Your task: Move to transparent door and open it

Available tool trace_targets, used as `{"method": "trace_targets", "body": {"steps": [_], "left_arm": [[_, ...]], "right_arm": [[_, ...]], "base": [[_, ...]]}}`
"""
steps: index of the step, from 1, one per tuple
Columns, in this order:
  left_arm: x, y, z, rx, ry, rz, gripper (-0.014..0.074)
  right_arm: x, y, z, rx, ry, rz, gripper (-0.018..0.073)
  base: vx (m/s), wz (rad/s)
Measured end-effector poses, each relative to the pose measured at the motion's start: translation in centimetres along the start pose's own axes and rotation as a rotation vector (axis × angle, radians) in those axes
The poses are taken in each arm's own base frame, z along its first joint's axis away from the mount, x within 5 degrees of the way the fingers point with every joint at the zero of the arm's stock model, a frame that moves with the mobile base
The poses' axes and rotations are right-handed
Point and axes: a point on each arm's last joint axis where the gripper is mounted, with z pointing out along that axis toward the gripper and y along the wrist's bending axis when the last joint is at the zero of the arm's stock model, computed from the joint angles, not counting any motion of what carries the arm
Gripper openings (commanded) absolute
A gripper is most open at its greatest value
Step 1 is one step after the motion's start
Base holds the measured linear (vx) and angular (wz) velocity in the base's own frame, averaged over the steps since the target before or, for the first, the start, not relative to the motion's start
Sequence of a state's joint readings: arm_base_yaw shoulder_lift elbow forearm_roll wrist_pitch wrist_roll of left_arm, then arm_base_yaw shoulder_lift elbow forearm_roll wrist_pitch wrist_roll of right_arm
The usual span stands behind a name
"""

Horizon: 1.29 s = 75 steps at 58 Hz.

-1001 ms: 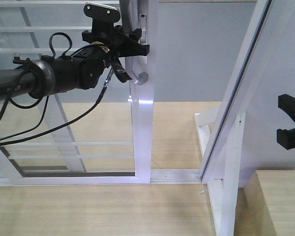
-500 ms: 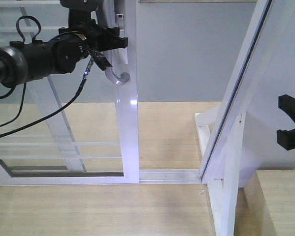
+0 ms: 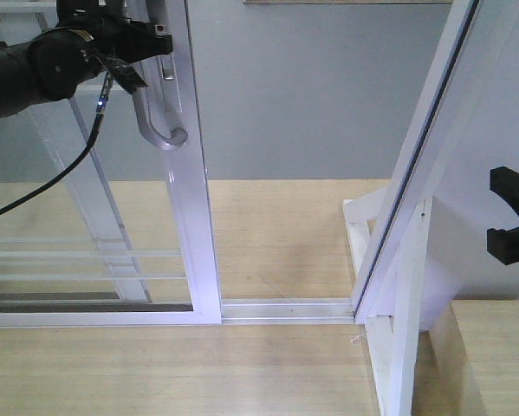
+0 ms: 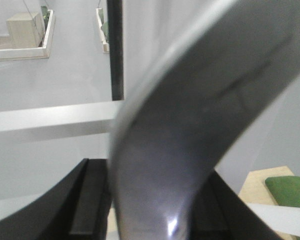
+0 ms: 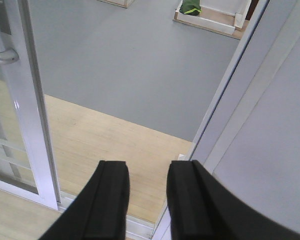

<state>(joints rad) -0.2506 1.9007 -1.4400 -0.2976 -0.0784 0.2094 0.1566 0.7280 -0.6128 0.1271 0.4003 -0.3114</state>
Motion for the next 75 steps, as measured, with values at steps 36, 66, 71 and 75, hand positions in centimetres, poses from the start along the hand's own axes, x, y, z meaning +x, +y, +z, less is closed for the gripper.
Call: {"method": "trace_targets", "body": {"steps": [36,66,71,75], "left_arm": [[0.4,4.5,-2.8,-0.085,0.071,0.021,0.0415],[2.8,10.1,-7.2,-0.251,0.041,-0.013,0.0415],[3.0,10.8,-8.2,-0.278,0.032,-0.025,0.0415],[3.1,10.6,-9.1,-0.276,0.037,-0.026,0.0408]], "right_arm": [[0.0,0.0,0.0,0.001,-0.003,0.000,0.0286],[0.0,0.0,0.0,0.001,-0.003,0.000,0.0286],[0.0,0.0,0.0,0.001,-0.003,0.000,0.0286],[0.0,0.0,0.0,0.001,-0.003,0.000,0.0286]], "base": [[0.00,0.00],[0.00,0.00],[0.00,0.00],[0.00,0.00]]}}
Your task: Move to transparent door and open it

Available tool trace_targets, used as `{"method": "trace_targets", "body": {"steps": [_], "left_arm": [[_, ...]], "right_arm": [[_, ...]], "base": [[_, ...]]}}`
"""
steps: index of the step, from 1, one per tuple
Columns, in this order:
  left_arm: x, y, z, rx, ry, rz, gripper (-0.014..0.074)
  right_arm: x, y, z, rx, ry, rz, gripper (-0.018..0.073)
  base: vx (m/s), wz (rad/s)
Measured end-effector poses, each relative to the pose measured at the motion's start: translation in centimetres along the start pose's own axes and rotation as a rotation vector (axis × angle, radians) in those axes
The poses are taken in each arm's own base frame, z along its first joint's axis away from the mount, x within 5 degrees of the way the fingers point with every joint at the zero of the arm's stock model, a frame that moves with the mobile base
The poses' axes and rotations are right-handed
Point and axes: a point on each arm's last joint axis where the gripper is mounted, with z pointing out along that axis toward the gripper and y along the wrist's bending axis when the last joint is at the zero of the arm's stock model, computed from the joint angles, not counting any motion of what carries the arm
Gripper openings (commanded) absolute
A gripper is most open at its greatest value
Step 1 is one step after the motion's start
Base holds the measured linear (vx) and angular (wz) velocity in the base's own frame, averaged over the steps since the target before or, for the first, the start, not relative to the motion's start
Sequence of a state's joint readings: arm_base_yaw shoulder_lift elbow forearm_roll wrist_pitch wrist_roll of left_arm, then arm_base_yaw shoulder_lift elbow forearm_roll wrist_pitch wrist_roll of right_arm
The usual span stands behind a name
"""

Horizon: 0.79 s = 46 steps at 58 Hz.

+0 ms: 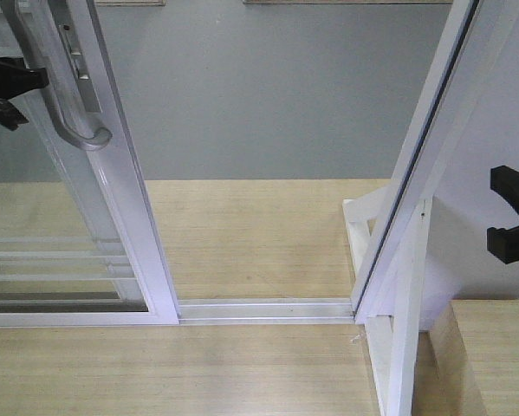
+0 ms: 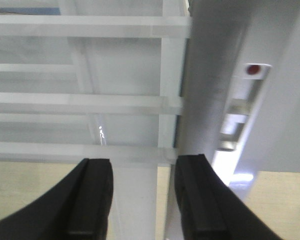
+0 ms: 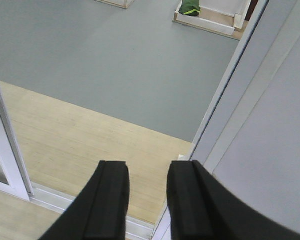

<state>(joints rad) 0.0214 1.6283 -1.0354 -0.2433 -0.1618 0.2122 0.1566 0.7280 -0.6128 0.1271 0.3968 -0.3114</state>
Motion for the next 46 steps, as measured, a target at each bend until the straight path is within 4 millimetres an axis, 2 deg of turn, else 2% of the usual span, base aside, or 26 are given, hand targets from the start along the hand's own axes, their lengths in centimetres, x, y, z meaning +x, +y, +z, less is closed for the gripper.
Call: {"method": "trace_targets", "body": {"steps": [11,21,30,38,46], "left_arm": [[-0.1,-0.8,-4.9,0.037,-0.007,0.006,0.0370],[-0.8,-1.2,-10.7,0.073,-0.075,-0.039,0.0351],[-0.8,-1.3,-15.5,0.120,-0.045,-0.097,0.0349],[-0.5,-1.4,-17.9,0.148,0.009,-0.101,0.0349],[-0.4,-1.4,-18.9,0.160,0.029,-0.097,0.0349]], "right_arm": [[0.0,0.0,0.0,0.000,0.000,0.000,0.0286],[0.0,0.0,0.0,0.000,0.000,0.000,0.0286],[0.0,0.0,0.0,0.000,0.000,0.000,0.0286],[0.0,0.0,0.0,0.000,0.000,0.000,0.0286],[0.0,0.0,0.0,0.000,0.000,0.000,0.0286]], "base": [[0.00,0.00],[0.00,0.00],[0.00,0.00],[0.00,0.00],[0.00,0.00]]}}
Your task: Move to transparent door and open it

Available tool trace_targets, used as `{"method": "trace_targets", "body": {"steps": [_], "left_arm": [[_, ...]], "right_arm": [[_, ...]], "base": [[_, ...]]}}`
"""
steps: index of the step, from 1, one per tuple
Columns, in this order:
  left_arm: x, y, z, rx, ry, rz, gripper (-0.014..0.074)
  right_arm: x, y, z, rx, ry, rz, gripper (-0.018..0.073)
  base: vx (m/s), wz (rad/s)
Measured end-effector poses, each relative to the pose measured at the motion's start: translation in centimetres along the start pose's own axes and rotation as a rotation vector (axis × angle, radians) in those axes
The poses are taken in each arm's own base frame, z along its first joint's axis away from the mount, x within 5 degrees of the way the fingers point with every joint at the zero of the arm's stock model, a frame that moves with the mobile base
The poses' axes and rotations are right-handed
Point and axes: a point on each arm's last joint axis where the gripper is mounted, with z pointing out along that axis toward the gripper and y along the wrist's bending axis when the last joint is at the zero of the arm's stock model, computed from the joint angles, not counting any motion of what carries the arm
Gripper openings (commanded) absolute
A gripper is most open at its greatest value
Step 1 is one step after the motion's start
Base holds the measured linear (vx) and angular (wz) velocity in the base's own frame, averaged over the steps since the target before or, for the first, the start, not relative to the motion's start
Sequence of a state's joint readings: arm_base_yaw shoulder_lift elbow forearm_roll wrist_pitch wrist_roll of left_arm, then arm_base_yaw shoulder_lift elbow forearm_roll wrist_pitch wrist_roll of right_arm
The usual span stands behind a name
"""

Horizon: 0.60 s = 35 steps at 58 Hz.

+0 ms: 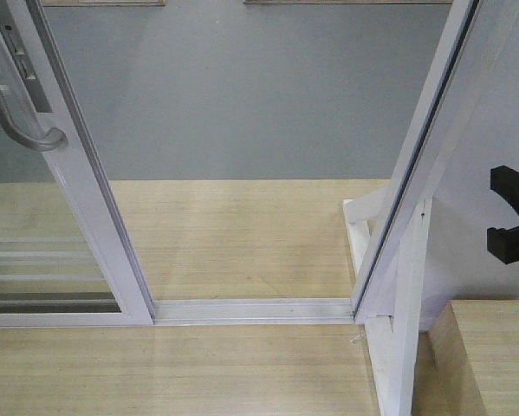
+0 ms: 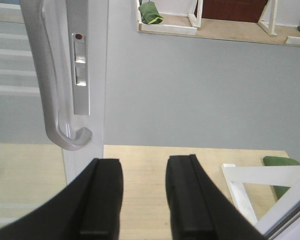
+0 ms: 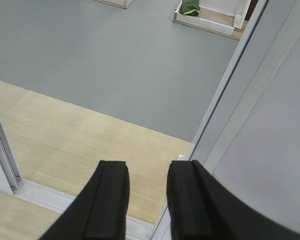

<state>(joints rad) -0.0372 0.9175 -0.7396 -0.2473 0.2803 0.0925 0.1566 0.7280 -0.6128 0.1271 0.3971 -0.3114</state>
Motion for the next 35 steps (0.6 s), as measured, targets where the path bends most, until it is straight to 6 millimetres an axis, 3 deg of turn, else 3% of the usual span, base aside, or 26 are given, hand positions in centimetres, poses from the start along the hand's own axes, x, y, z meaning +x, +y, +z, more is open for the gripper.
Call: {"method": "trace_targets", "body": {"steps": [5,10,19,27,35], "left_arm": [[0.1,0.0,0.0,0.001,0.008,0.000,0.0334],[0.4,-0.1,0.0,0.005,0.021,0.001,0.0263],[1.1,-0.2,-1.6,0.016,-0.024,-0.018,-0.0011],[2.4,0.4,-3.6,-0.019,-0.180,0.088,-0.0008],[5.4,1.0,-5.9,-0.036,-0.399,0.158,-0.0007]], "right_arm": [[0.0,0.0,0.0,0.000,0.000,0.000,0.0286],[0.0,0.0,0.0,0.000,0.000,0.000,0.0286],[0.0,0.0,0.0,0.000,0.001,0.000,0.0286],[0.0,0.0,0.0,0.000,0.001,0.000,0.0286],[0.0,0.0,0.0,-0.001,0.002,0.000,0.0286]], "base": [[0.00,0.00],[0.00,0.00],[0.00,0.00],[0.00,0.00],[0.00,0.00]]}}
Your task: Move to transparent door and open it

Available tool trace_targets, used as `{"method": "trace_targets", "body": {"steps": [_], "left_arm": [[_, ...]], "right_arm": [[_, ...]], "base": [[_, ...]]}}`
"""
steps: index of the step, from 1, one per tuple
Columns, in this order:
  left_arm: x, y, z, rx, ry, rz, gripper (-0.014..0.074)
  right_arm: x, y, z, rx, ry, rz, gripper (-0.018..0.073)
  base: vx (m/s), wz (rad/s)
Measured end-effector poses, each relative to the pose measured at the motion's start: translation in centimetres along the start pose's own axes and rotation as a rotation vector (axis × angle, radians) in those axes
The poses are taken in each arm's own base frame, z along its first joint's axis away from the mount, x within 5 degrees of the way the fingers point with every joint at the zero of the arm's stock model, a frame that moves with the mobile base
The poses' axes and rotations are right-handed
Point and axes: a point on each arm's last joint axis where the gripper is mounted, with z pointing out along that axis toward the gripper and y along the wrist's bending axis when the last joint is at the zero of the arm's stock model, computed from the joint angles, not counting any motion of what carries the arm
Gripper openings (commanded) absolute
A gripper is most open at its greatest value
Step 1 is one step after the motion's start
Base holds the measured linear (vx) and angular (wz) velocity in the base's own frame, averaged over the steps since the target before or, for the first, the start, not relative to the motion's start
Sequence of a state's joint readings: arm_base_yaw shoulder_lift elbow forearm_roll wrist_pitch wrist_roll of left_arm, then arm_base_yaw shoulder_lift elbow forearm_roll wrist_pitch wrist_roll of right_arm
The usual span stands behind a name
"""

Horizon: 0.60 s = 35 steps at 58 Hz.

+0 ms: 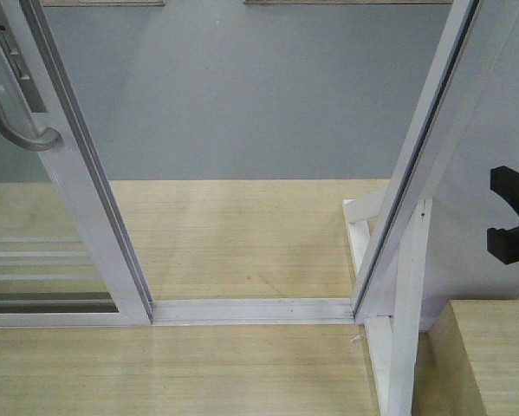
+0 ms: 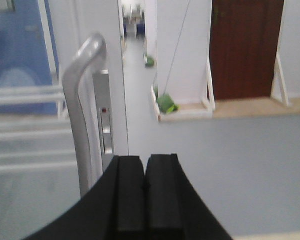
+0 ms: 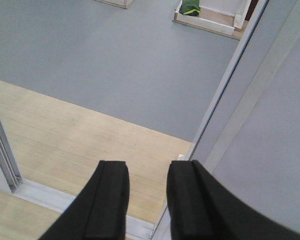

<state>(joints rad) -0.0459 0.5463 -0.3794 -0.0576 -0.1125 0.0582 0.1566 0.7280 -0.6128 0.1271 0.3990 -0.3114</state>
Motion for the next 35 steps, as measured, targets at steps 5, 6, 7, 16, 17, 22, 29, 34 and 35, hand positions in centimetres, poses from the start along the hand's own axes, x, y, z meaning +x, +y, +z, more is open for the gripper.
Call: {"method": "trace_targets", "body": {"steps": [5,6,7,16,17,22,29,34,35], "left_arm": [[1.4,0.2,-1.9,-0.022,-0.100,-0.022,-0.0007],[1.9,0.3,-2.2,-0.028,-0.099,-0.030,-0.0007],[2.1,0.3,-2.6,-0.032,-0.109,-0.035,-0.0007],[5.3,0.5,-4.6,-0.067,-0.029,-0.023,-0.0006],[5.4,0.5,-4.8,-0.068,-0.029,-0.014,-0.0006],[7.0,0.5,-5.6,-0.069,-0.005,0.031,-0.0006],[9.1,0.4,-6.5,-0.070,-0.034,0.042,-0.0006],[9.9,0.4,-6.8,-0.070,-0.042,0.026,-0.0006],[10.0,0.4,-6.8,-0.070,-0.046,0.021,-0.0006]], "right_arm": [[0.0,0.0,0.0,0.000,0.000,0.000,0.0286],[0.0,0.0,0.0,0.000,0.000,0.000,0.0286],[0.0,0.0,0.0,0.000,0.000,0.000,0.0286],[0.0,0.0,0.0,0.000,0.001,0.000,0.0286],[0.0,0.0,0.0,0.000,0.001,0.000,0.0286],[0.0,0.0,0.0,0.000,0.001,0.000,0.0286],[0.0,0.0,0.0,0.000,0.001,0.000,0.0286],[0.0,0.0,0.0,0.000,0.001,0.000,0.0286],[0.0,0.0,0.0,-0.001,0.002,0.000,0.0286]], "base": [[0.00,0.00],[0.00,0.00],[0.00,0.00],[0.00,0.00],[0.00,0.00],[0.00,0.00],[0.00,0.00],[0.00,0.00],[0.00,0.00]]}}
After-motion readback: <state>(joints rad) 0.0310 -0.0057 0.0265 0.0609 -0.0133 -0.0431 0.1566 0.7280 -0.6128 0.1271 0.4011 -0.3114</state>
